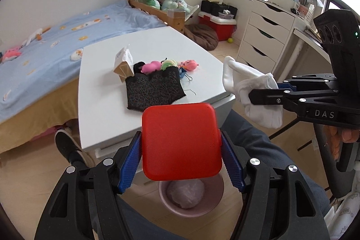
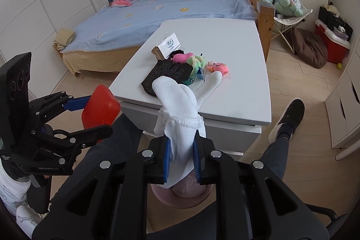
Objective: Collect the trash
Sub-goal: 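Carry the red box over the pink wastebasket and release it with the left gripper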
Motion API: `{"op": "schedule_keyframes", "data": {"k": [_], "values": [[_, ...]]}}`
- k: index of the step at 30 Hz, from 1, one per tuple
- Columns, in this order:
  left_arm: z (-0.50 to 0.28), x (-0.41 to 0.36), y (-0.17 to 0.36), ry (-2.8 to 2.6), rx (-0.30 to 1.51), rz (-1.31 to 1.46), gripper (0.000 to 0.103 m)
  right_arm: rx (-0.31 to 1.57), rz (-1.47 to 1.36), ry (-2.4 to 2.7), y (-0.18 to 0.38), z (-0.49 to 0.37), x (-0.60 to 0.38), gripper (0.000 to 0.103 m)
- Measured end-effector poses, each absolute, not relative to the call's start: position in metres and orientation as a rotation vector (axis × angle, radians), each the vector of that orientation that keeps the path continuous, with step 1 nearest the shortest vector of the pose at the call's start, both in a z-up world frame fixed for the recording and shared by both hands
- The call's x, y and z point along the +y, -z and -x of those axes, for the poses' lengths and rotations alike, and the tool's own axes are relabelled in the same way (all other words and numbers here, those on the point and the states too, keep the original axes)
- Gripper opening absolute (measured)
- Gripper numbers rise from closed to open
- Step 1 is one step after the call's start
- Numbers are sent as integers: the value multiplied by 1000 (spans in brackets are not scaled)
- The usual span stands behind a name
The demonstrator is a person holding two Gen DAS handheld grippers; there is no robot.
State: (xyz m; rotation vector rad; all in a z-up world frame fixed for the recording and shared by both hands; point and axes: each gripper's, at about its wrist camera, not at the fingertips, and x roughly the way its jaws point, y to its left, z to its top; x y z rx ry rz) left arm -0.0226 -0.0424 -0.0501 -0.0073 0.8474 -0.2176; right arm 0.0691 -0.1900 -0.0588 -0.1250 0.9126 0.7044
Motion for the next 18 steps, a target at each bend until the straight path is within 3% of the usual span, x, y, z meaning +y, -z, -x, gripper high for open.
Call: {"op": "schedule_keyframes", "data": {"k": [6, 7, 8, 18], "values": [[30, -54, 68, 258, 883, 18, 69, 932, 102, -706, 68, -62, -194, 17], [30, -55, 68, 262, 881, 21, 85, 933, 102, -704, 69, -62, -194, 17], [30, -55, 68, 265, 874, 26, 92, 935, 102, -703, 70, -62, -195, 17], [29, -47, 68, 215, 868, 47, 95, 943, 109, -706, 76, -60, -193, 17]]}}
